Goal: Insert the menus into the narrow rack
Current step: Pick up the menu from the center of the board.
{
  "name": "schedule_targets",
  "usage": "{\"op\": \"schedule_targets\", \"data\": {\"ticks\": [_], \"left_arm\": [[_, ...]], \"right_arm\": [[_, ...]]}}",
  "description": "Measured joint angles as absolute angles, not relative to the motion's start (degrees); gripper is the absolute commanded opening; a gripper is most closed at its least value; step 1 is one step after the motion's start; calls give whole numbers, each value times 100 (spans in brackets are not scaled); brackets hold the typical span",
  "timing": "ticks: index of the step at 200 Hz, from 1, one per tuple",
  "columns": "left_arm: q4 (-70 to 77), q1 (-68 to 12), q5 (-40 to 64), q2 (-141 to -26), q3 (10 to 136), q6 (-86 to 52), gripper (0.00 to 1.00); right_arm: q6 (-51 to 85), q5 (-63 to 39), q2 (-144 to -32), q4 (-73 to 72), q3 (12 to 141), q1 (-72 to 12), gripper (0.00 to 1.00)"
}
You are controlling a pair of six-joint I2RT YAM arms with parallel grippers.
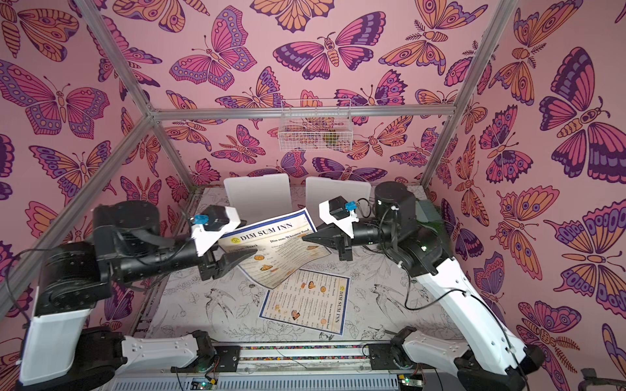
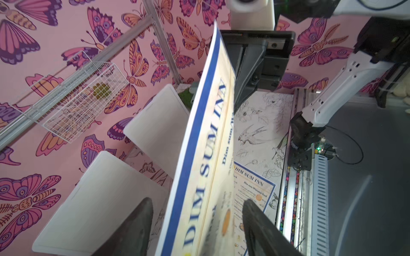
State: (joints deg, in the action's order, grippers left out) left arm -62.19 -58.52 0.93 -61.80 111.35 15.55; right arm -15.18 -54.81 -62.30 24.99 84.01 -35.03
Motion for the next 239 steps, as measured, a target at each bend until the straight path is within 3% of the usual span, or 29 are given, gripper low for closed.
{"op": "schedule_targets", "data": {"ticks": [30, 66, 103, 142, 179, 239], "left_arm": [[-5376, -5852, 515, -5529, 10497, 1409, 64], [-4716, -5852, 1000, -5520, 10158, 1208, 62], [-4364, -5852, 1085, -5583, 9887, 1063, 50], [-3813, -5846, 919, -5559, 9485, 937, 47], [-3354, -5677, 733, -5548, 9260, 864, 47], [-2961, -5365, 880, -5441, 9231, 794, 57]], "right_arm": [[-923, -5286, -5813, 1925, 8221, -3503, 0], [-303, -4930, -5671, 1365, 8123, -3503, 0], [150, -4416, -5603, 1170, 8149, -3503, 0], [574, -3671, -5535, 1166, 8246, -3503, 0], [779, -3430, -5413, 1173, 8353, -3503, 0], [1072, -3614, -5312, 1160, 8444, -3503, 0]]}}
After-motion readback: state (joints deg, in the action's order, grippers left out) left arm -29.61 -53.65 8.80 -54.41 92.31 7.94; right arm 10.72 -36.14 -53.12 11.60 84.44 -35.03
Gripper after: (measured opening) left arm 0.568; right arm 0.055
